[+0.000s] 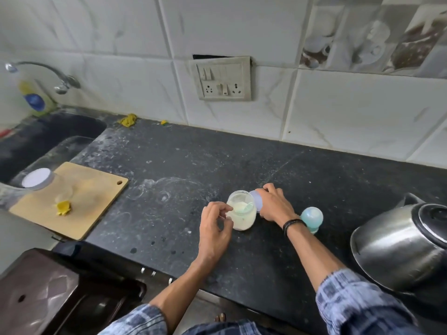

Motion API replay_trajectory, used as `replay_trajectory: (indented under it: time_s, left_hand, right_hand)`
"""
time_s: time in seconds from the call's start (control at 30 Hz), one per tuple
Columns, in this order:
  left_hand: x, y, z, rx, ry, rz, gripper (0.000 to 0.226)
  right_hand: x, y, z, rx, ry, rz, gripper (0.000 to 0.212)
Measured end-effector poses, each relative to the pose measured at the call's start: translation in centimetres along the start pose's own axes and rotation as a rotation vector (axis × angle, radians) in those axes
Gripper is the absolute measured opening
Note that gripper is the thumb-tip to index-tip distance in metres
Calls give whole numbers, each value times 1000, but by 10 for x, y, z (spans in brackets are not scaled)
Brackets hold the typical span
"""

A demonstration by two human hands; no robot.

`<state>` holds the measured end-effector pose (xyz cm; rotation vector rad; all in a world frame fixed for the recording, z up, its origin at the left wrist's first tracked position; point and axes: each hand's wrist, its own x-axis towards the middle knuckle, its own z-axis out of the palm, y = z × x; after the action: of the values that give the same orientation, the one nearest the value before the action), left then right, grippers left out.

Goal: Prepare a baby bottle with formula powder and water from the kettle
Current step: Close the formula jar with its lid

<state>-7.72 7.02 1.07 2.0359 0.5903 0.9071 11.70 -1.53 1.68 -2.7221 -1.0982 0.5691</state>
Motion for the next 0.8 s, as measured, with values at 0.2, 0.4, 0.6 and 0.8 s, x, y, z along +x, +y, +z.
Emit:
replay_trajectory:
  time_s: [0.2, 0.4, 0.6, 0.8]
  left_hand:
    - [11, -8, -8, -63, -128, -117, 47]
    - [19, -12, -12, -119, -176, -140, 48]
    - [18, -18, -9, -139, -242, -200, 51]
    - [18, -15, -6, -193, -228, -263, 51]
  right_hand:
    - [23, 1, 3, 19, -161, -52, 85]
    - [37, -2, -5, 69, -76, -88, 88]
    - [41, -3, -4, 22, -106, -128, 81]
    - [41, -2, -2, 122, 10, -40, 83]
